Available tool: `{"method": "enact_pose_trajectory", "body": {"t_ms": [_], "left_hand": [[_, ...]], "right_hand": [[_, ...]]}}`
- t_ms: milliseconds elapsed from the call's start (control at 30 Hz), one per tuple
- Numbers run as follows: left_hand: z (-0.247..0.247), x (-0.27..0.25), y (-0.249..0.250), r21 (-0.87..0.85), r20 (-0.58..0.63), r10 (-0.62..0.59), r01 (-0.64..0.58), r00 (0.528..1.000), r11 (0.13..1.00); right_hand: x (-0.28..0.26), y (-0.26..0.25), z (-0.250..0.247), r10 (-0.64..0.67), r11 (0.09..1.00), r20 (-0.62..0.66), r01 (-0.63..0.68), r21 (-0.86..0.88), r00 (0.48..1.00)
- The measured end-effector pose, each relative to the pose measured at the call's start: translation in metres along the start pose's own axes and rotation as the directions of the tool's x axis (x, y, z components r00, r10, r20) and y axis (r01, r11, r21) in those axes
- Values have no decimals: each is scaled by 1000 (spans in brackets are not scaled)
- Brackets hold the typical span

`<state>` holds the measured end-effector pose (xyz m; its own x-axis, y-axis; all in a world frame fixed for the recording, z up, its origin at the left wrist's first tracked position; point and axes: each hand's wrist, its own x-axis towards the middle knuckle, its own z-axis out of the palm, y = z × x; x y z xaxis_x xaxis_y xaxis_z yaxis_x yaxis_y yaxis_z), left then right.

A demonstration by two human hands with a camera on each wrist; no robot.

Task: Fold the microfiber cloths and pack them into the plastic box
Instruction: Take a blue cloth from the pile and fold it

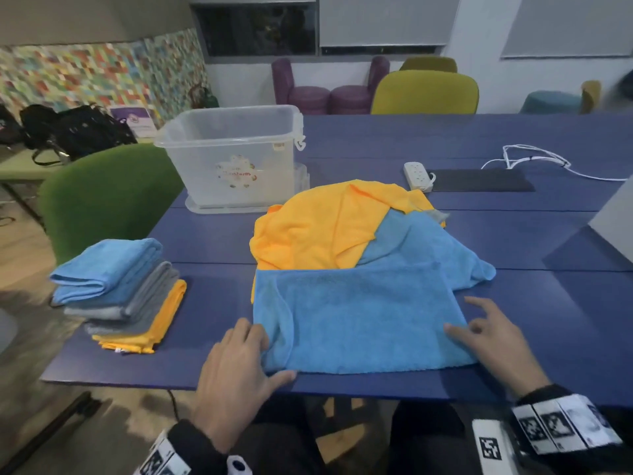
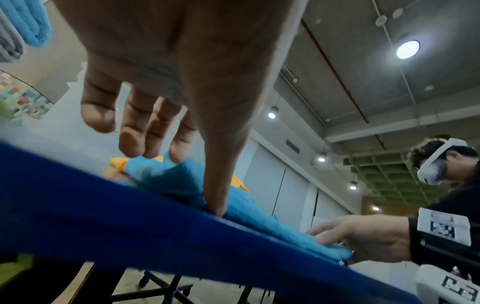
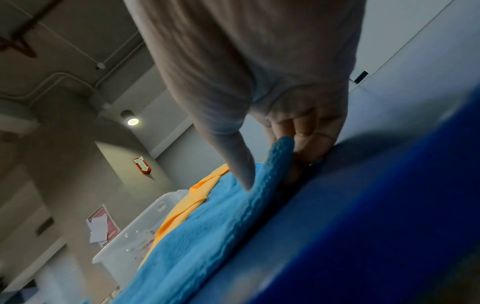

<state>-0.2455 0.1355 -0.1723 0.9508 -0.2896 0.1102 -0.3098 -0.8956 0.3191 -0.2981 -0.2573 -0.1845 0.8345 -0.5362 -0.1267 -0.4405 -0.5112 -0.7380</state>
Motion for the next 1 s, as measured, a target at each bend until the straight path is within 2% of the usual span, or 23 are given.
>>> {"method": "enact_pose_trajectory", "body": {"t_ms": [167, 300, 467, 567, 667, 767, 833, 933, 967, 1000], "left_hand": [[18, -13, 1, 45, -141, -12, 19, 990, 999], [24, -16, 5, -25, -239, -66, 62, 969, 998], [32, -15, 3, -10, -262, 129, -136, 957, 991], [35, -11, -1, -12, -317, 156, -169, 935, 986], [35, -11, -2, -90, -380, 52, -93, 923, 992], [32, -10, -1, -273, -381, -139, 33, 914, 962], [29, -7, -4, -425, -357, -284, 116, 890, 898], [22, -7, -10, -566, -309, -393, 164, 866, 808], [21, -7, -12, -641, -258, -420, 171, 870, 749], [19, -7, -14, -738, -184, -441, 173, 878, 652]], "right_hand": [[-18, 3, 6, -50, 994, -32, 47, -97, 998], [-19, 1, 9, -71, 991, -61, 63, -116, 996], [-18, -1, 11, -65, 990, -84, 53, -133, 994], [-17, 1, 14, -63, 989, -98, 50, -138, 993], [-18, 1, 15, -54, 991, -104, 40, -130, 993], [-17, 2, 15, -40, 993, -116, 26, -118, 992], [-17, 2, 15, -41, 993, -124, 27, -118, 991], [-17, 3, 15, -41, 993, -130, 26, -113, 991], [-17, 3, 15, -44, 993, -131, 30, -112, 990], [-18, 4, 15, -46, 993, -130, 32, -111, 990]]}}
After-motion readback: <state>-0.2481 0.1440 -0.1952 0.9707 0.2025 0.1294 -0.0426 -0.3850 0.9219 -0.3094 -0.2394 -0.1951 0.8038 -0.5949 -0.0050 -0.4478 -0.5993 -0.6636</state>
